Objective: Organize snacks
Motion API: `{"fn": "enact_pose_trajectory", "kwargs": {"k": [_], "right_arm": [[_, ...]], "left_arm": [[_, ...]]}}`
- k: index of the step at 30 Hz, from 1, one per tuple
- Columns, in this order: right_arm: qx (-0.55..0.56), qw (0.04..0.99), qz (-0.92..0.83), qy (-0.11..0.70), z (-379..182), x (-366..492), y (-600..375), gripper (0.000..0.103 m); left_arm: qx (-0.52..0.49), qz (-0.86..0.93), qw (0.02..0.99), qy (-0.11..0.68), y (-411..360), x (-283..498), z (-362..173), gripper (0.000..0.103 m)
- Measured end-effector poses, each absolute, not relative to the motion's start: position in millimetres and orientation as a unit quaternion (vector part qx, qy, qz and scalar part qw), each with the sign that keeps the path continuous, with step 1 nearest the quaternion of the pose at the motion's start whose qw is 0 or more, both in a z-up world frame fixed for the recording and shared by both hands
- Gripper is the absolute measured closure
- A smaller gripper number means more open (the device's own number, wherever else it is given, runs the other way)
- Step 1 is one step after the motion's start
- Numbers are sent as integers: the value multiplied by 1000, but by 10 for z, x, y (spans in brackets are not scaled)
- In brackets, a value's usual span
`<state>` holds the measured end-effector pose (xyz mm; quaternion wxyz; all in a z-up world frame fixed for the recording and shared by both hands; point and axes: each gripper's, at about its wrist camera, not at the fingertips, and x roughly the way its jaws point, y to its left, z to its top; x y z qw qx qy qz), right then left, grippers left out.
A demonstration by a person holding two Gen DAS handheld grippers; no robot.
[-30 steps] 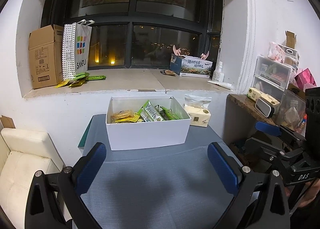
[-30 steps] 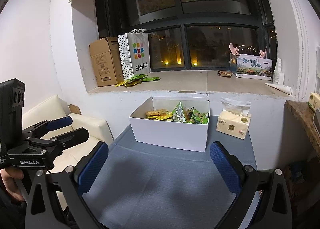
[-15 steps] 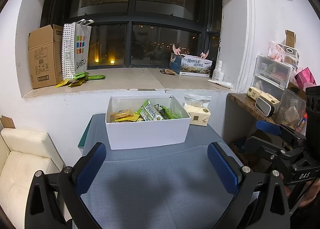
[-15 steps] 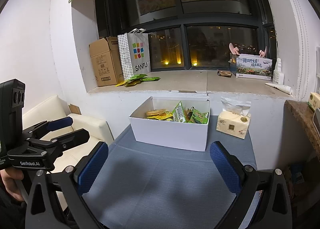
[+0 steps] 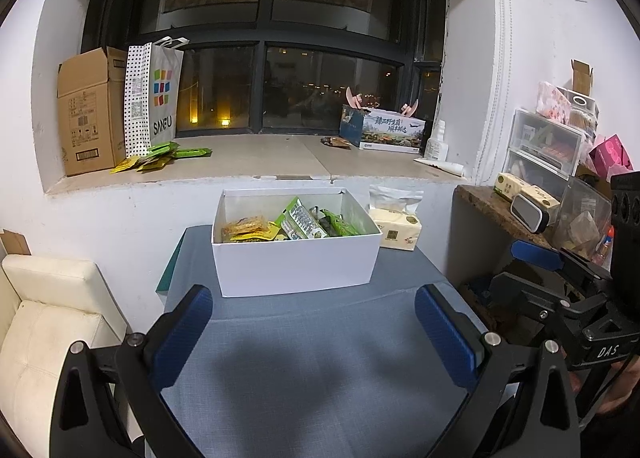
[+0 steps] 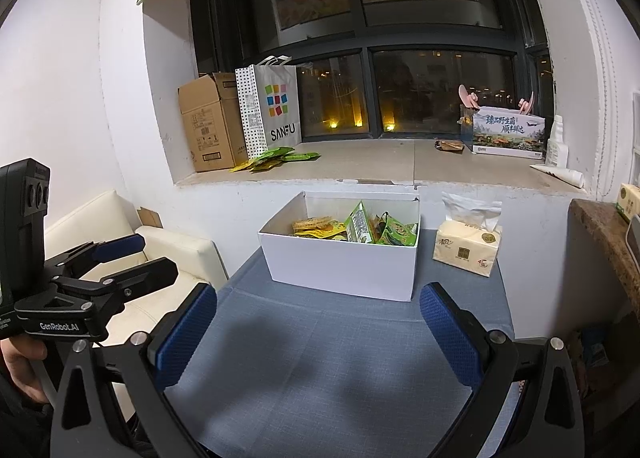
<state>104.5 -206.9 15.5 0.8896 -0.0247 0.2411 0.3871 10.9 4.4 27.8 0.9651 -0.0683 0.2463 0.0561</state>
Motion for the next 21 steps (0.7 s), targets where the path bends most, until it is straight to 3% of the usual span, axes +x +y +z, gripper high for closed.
{"fn": "enact_pose_trajectory", "kwargs": {"k": [21], "right_arm": [[-25,887,389,247,124,1058,-2058,0]], "left_arm": [[-70,53,964,251,25,114,260,0]]}}
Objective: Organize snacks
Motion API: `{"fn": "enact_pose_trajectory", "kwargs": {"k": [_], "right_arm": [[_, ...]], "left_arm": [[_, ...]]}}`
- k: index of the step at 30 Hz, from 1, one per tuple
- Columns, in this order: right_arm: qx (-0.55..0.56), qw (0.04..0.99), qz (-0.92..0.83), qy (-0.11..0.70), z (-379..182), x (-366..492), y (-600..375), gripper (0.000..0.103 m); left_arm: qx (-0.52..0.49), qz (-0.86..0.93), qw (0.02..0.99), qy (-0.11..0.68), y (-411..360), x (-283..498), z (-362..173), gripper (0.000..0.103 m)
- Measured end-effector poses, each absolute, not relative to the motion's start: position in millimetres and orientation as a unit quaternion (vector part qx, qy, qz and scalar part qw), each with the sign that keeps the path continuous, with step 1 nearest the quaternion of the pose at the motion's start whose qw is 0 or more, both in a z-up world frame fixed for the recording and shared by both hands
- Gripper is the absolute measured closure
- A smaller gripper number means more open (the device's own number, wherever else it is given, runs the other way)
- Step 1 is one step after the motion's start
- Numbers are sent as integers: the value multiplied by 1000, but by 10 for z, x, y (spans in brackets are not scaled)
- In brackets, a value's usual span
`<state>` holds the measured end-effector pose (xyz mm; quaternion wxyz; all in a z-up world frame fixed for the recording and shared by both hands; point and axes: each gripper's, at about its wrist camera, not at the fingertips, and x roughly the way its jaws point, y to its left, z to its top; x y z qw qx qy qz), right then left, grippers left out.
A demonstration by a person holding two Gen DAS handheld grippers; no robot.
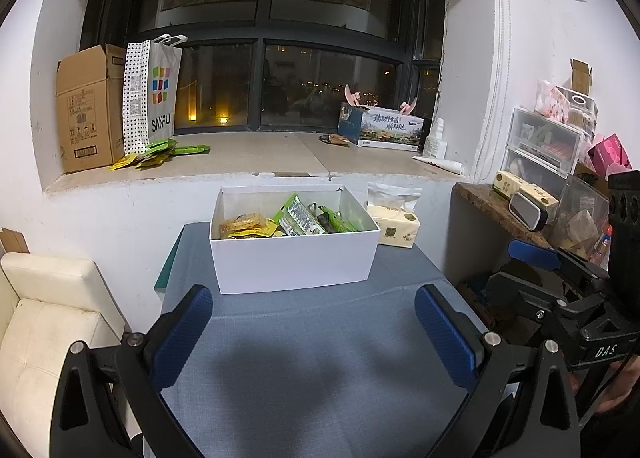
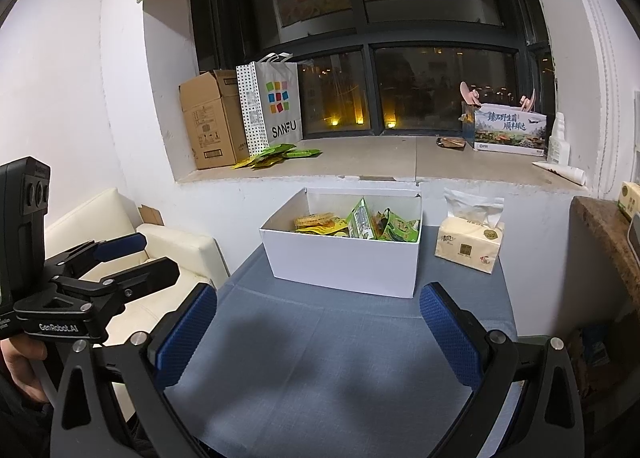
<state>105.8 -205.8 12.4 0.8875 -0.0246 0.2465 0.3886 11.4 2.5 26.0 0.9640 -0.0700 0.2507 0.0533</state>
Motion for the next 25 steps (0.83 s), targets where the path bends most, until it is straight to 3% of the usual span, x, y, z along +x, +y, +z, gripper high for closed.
{"fn": "enact_pose_trajectory", "kwargs": {"k": [25], "right_arm": [[-21,885,395,246,93,1077,-2065,0]], "left_arm": [[-75,42,963,256,47,123,222,0]]}}
